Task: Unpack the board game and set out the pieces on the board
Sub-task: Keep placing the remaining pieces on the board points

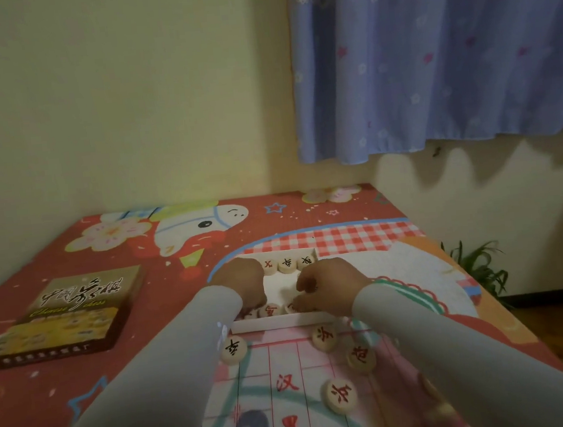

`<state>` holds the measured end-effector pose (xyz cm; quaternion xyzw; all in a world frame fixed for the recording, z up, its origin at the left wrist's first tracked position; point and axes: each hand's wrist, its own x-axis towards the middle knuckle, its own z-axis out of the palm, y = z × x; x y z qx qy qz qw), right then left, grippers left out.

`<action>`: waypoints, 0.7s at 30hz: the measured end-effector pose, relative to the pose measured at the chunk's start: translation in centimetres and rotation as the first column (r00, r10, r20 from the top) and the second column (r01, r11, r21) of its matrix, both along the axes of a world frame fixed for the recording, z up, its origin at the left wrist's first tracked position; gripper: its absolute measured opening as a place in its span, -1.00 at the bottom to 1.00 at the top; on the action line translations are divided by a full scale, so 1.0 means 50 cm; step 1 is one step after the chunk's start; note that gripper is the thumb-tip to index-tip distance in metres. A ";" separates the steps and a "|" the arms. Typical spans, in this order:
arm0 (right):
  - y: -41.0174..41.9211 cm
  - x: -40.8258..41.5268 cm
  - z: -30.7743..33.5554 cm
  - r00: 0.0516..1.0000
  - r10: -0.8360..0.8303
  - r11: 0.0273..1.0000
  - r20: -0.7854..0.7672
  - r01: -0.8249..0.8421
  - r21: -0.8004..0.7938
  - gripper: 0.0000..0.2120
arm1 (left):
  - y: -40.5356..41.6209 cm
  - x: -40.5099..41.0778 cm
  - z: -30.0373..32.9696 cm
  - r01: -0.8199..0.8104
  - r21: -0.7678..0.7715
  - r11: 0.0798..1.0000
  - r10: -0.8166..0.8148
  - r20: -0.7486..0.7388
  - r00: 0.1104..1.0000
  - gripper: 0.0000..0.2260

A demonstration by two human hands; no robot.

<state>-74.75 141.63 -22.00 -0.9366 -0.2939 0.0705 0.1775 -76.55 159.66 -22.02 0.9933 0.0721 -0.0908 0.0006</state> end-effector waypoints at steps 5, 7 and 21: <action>0.027 0.031 0.014 0.998 0.063 0.985 -0.011 -0.064 -0.160 -0.54 | -0.007 -0.009 0.032 0.050 -0.127 0.991 -0.044 0.053 0.998 -0.70; 0.032 0.034 0.016 0.994 0.104 0.975 -0.029 -0.108 -0.195 -0.56 | -0.011 -0.016 0.048 0.063 -0.160 0.985 -0.072 -0.051 0.996 -0.67; 0.038 0.028 -0.014 0.991 0.124 0.989 0.053 -0.120 -0.081 -0.71 | -0.046 -0.011 0.043 -0.078 -0.271 0.959 0.020 -0.209 0.978 -0.74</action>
